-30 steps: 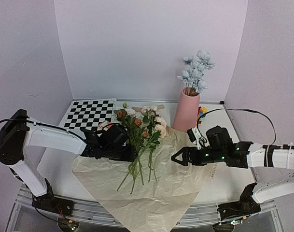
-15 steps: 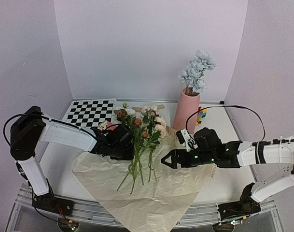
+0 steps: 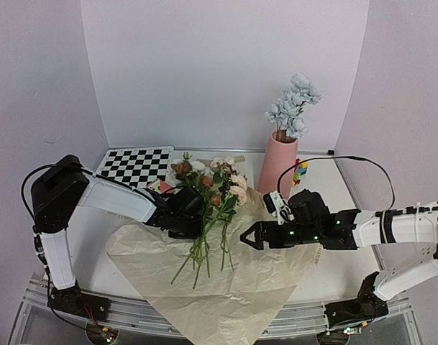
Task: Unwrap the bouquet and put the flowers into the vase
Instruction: Pick up the fake flower from the wrapping paper.
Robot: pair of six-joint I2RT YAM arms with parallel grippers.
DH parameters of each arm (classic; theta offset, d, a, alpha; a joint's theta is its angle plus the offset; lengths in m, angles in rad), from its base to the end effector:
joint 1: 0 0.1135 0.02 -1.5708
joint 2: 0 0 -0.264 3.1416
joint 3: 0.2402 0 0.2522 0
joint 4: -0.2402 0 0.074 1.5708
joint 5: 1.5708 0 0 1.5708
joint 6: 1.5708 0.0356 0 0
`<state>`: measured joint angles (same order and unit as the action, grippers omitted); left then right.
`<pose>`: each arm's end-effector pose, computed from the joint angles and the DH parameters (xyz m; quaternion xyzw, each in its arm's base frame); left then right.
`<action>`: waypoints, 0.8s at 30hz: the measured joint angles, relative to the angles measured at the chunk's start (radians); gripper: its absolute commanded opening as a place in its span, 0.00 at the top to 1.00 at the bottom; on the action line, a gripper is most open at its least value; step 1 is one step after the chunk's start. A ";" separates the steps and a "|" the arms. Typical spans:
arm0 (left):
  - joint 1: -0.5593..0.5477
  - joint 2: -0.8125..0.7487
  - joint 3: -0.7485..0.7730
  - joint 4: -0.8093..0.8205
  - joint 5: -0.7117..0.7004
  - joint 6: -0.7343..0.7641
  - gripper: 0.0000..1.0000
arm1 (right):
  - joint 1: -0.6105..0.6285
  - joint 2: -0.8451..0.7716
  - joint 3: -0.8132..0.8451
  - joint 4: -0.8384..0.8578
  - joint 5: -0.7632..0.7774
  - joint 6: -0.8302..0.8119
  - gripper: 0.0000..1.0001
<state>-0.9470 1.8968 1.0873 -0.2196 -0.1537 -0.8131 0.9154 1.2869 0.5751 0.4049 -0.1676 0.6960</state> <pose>0.2225 -0.2998 0.1341 0.0438 0.9599 -0.1585 0.2270 0.1627 0.2214 0.2194 -0.1372 0.7938 0.4714 0.3590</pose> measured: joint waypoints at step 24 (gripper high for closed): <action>-0.016 -0.319 0.007 -0.235 -0.208 -0.010 1.00 | 0.002 0.000 0.000 0.000 0.020 0.000 0.02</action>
<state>-0.9628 1.5774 1.0943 -0.4551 -0.3621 -0.8233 0.9169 1.2865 0.5753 0.4046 -0.1473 0.6964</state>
